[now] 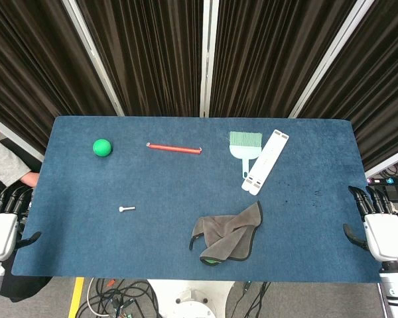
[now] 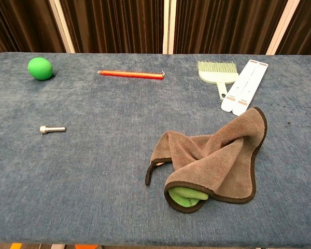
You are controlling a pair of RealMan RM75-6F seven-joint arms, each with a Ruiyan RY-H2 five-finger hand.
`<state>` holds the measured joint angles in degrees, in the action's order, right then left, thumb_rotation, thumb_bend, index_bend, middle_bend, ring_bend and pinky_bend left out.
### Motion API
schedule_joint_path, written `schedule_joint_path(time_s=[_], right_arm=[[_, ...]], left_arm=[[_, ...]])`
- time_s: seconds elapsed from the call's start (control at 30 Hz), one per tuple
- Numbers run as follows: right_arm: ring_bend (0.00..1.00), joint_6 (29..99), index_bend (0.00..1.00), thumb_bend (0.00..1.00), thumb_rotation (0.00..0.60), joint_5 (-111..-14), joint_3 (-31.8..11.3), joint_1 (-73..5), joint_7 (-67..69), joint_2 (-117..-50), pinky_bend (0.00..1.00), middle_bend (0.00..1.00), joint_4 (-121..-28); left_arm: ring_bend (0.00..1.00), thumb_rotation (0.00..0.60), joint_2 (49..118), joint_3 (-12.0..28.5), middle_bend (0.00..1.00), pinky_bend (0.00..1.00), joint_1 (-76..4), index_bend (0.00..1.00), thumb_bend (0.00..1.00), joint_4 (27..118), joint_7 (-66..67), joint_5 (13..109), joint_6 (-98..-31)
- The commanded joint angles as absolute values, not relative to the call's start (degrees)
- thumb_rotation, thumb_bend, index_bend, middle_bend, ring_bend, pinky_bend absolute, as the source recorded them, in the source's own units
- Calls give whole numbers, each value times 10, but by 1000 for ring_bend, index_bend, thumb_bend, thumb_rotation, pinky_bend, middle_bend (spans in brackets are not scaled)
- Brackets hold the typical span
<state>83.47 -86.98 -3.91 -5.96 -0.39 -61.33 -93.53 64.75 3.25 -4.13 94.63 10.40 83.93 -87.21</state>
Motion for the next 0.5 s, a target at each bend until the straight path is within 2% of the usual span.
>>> schedule_joint_path(time_s=[0.03, 0.33, 0.5], right_arm=[[0, 837, 34, 256, 600, -869, -39, -58, -4, -613, 0, 116, -936], [0, 850, 34, 256, 600, -875, -36, -51, 6, -608, 0, 116, -935], [0, 854, 34, 256, 600, -879, -39, -52, 10, -606, 0, 116, -932]], left_arm=[[0, 600, 654, 33, 99, 0, -38, 127, 41, 939, 103, 847, -883], [0, 600, 651, 28, 104, 0, -44, 133, 41, 943, 104, 862, -877], [0, 600, 641, 37, 117, 0, -83, 172, 48, 965, 71, 878, -829]])
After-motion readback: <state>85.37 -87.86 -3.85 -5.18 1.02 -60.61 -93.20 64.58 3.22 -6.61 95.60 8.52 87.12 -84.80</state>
